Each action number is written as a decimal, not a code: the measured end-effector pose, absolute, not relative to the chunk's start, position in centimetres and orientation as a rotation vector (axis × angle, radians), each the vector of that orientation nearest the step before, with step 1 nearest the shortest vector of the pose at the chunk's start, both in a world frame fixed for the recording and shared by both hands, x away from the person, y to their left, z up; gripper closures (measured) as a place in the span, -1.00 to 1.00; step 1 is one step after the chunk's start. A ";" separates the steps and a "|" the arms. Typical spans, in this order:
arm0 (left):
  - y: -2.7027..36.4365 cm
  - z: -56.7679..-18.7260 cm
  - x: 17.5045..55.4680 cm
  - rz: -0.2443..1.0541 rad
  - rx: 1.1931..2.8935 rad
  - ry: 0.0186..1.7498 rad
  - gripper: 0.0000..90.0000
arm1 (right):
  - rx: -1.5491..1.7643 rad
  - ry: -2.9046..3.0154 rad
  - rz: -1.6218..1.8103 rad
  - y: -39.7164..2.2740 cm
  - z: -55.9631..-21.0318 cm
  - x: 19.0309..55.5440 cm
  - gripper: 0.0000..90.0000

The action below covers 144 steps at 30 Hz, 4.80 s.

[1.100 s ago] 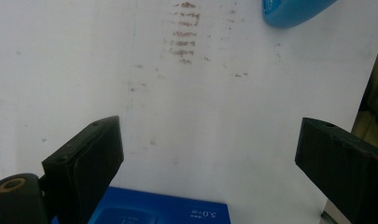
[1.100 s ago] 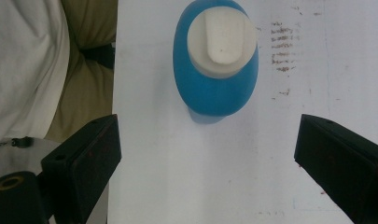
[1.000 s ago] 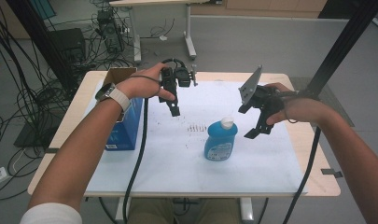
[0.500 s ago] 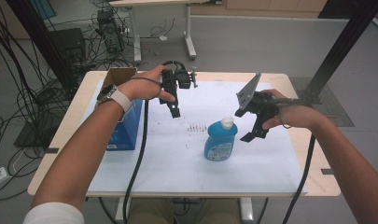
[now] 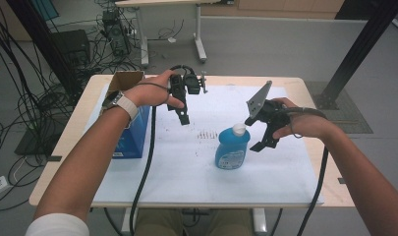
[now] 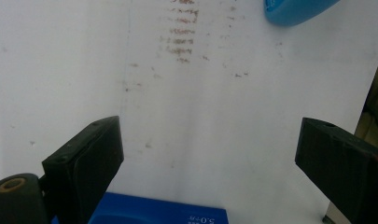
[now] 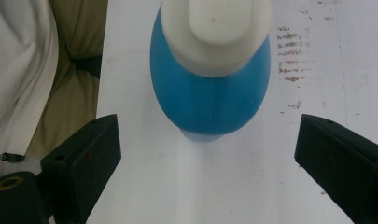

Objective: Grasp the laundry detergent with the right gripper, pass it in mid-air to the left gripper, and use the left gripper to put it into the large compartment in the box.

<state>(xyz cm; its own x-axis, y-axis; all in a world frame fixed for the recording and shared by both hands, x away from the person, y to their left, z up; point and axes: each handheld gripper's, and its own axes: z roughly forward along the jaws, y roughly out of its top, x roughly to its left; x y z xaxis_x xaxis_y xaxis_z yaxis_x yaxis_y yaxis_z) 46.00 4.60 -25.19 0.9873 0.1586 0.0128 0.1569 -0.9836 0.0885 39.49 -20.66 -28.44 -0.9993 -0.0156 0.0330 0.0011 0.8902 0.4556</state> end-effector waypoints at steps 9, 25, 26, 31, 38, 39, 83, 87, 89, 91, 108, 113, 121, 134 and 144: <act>4.6 -25.4 46.1 0.025 3.046 0.244 -0.82 | 0.012 -3.008 -0.748 -20.8 -29.2 39.6 -0.85; 4.6 -25.6 46.1 0.018 3.046 0.245 -0.82 | 0.005 -2.996 -0.785 -21.0 -29.6 39.7 -0.84; 4.6 -25.6 46.1 0.018 3.048 0.245 -0.82 | 0.004 -2.996 -0.783 -21.0 -29.7 39.7 -0.84; 4.6 -25.8 46.2 0.016 3.048 0.248 -0.82 | -0.001 -2.992 -0.775 -21.0 -29.7 39.8 -0.84; 4.7 -25.8 46.3 0.015 3.048 0.249 -0.82 | -0.010 -2.991 -0.777 -21.0 -29.7 39.8 -0.84; 4.7 -25.8 46.3 0.014 3.048 0.249 -0.82 | -0.010 -2.990 -0.776 -21.0 -29.7 39.8 -0.84; 4.9 -25.8 46.2 0.017 3.043 0.257 -0.82 | -0.006 -2.987 -0.770 -20.9 -29.7 39.8 -0.84; 5.0 -25.8 46.2 0.019 3.041 0.260 -0.82 | -0.008 -2.987 -0.770 -20.9 -29.7 39.8 -0.84; 5.0 -25.8 46.2 0.020 3.042 0.259 -0.82 | -0.008 -2.988 -0.770 -20.9 -29.7 39.8 -0.84; 5.0 -25.8 46.2 0.019 3.041 0.260 -0.82 | -0.007 -2.988 -0.765 -20.9 -29.7 39.8 -0.84; 4.9 -25.8 46.3 0.018 3.039 0.259 -0.82 | -0.010 -2.991 -0.767 -21.0 -29.7 39.8 -0.84; 5.0 -25.8 46.3 0.018 3.042 0.261 -0.82 | -0.009 -2.990 -0.769 -20.9 -29.7 39.8 -0.84; 4.9 -25.9 46.3 0.019 3.040 0.258 -0.82 | -0.012 -2.991 -0.768 -20.9 -29.7 39.8 -0.84; 5.0 -25.9 46.3 0.020 3.041 0.259 -0.82 | -0.021 -2.991 -0.764 -20.9 -29.7 39.8 -0.83; 5.1 -25.9 46.3 0.019 3.042 0.261 -0.82 | -0.017 -2.990 -0.767 -20.9 -29.7 39.8 -0.83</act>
